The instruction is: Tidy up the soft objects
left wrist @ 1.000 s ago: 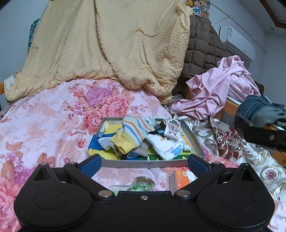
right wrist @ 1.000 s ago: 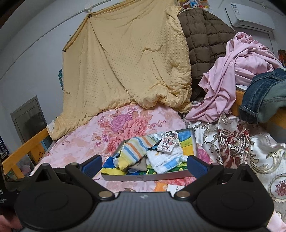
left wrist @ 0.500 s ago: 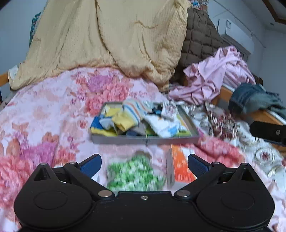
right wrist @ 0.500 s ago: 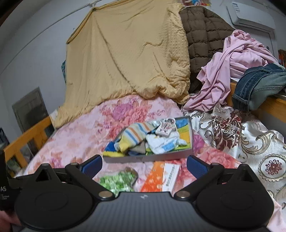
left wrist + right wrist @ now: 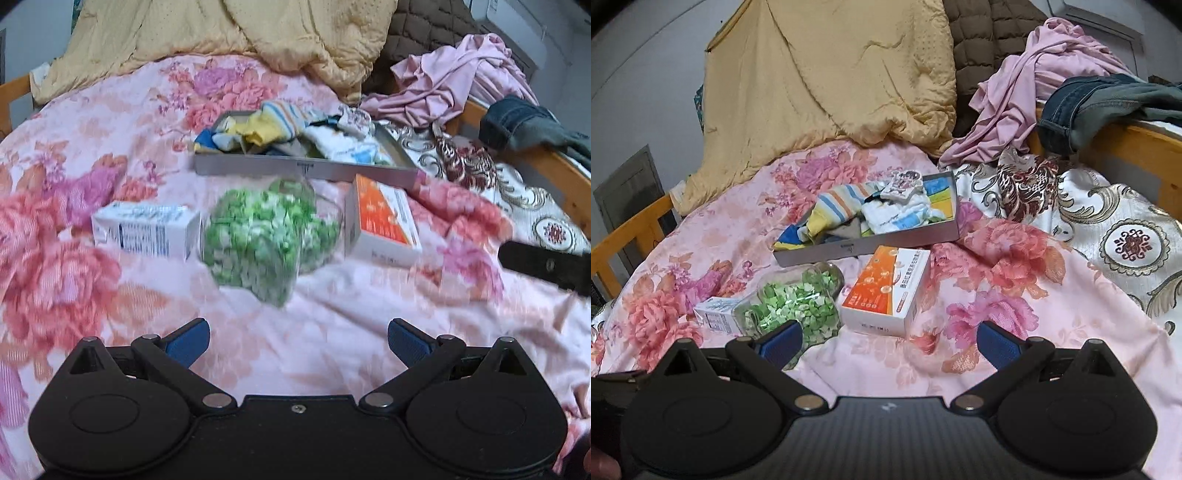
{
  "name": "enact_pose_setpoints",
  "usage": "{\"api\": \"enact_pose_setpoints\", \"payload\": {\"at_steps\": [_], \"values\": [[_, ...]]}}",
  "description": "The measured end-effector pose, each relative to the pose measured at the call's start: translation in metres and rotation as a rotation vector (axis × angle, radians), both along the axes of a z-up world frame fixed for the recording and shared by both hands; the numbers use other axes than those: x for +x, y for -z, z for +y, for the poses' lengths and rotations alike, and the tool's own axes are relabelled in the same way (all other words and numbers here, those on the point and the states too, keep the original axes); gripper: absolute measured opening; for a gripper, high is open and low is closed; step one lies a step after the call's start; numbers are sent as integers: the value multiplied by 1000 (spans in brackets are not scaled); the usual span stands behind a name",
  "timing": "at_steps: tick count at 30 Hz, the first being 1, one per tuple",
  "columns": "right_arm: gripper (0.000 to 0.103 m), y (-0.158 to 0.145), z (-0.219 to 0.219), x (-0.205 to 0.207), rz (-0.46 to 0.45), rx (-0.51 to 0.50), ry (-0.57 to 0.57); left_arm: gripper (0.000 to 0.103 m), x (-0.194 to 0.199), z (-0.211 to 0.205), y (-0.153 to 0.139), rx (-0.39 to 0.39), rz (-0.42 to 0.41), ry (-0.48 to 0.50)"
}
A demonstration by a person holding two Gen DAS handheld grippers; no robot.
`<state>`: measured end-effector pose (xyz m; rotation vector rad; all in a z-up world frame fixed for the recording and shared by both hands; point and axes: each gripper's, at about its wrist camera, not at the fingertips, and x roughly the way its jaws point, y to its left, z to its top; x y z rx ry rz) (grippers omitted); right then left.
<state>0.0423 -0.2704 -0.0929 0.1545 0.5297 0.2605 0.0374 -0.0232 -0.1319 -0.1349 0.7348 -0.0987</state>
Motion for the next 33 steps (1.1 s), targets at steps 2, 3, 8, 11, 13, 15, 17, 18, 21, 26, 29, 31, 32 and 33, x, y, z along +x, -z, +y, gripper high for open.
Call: {"api": "enact_pose_setpoints", "payload": {"at_steps": [2,3,8,11,13,15,17,18,21,26,29,31,32,33], "values": [[103,3,0,0,7,2,-6,102,-2,1,3,6,11,-16],[102,6,1,0,12,3,-15,102,-1,2,3,7,15,-26],[102,10,10,2,0,-26,-43,102,0,8,-4,7,-11,-63],[102,9,11,1,-9,-24,-47,102,1,8,-5,13,-17,-67],[102,10,11,2,-3,-25,-45,102,0,8,-6,15,-22,-64],[102,10,12,2,-3,-26,-44,102,0,7,-7,19,-28,-60],[102,10,12,2,-5,-26,-45,102,1,7,-8,18,-31,-58],[102,10,12,2,-8,-26,-47,102,1,7,-8,17,-33,-59],[102,11,12,2,-10,-26,-44,102,1,8,-8,15,-36,-60],[102,11,11,3,-8,-24,-43,102,1,7,-9,16,-40,-59],[102,11,11,4,-7,-23,-43,102,1,7,-10,14,-41,-60],[102,11,11,4,-7,-23,-43,102,1,7,-10,15,-40,-59],[102,11,11,4,-8,-24,-43,102,1,7,-10,16,-40,-59],[102,11,10,4,-9,-23,-42,102,1,7,-10,16,-40,-58]]}}
